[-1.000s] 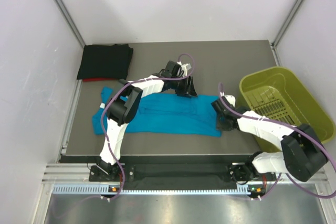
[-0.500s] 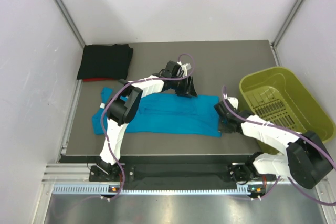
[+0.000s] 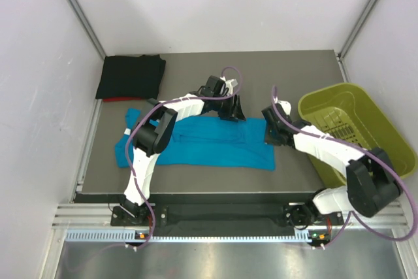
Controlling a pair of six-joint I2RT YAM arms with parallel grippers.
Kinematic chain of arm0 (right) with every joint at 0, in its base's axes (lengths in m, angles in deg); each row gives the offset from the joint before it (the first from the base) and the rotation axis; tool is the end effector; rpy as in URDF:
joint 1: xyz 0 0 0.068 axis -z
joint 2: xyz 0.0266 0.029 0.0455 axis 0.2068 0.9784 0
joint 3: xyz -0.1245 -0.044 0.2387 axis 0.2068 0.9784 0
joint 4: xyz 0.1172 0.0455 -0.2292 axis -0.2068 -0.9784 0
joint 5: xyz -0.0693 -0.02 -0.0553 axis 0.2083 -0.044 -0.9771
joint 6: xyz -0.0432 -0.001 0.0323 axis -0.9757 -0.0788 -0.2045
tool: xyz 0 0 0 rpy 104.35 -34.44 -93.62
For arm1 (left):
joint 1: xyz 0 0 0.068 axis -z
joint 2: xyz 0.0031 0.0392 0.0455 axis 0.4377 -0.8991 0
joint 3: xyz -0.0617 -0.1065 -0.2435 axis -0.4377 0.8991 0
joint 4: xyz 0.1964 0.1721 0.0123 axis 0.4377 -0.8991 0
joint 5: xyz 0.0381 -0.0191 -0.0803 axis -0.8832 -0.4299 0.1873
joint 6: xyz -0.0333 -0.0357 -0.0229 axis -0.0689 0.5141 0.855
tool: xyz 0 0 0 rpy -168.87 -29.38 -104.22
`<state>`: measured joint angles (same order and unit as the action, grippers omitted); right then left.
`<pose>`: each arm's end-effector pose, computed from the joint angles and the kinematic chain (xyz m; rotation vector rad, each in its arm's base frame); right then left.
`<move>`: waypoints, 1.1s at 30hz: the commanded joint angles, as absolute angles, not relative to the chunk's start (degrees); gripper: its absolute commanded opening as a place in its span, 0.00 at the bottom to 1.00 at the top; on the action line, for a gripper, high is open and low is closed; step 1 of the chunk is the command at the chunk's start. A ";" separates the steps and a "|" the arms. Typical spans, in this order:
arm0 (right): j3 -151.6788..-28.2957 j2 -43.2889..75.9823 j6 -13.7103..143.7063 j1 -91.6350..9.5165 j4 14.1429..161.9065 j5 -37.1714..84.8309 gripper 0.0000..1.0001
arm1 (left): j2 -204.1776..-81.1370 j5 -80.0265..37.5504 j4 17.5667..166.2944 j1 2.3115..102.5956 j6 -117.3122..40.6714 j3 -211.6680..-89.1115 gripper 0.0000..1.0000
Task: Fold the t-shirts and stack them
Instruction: Fold the tshirt
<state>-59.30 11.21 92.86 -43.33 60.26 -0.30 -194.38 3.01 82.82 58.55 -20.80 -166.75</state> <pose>0.2203 0.1225 0.2017 0.1735 2.5365 0.0710 0.3950 -0.2752 0.1437 0.3755 2.5036 -1.1551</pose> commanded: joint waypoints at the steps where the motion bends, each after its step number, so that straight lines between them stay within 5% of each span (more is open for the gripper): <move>1: -60.77 14.98 91.14 -41.56 63.56 -0.07 0.08 | -197.42 -1.72 82.18 58.21 -21.86 -166.37 0.54; 11: -56.89 17.28 91.94 -36.28 67.44 1.77 0.05 | -190.93 -3.74 75.70 55.05 -19.93 -169.97 0.54; 17: -63.56 11.65 89.48 -37.42 63.84 5.45 0.22 | -179.42 -14.97 52.69 45.31 -26.17 -179.73 0.57; 24: -82.79 23.31 85.79 -48.64 66.12 11.96 0.36 | -158.69 -19.65 52.30 22.13 -28.97 -155.79 0.59; 33: -113.56 52.49 83.84 -60.53 69.80 23.38 0.41 | -148.29 -16.61 56.77 9.43 -28.27 -137.91 0.57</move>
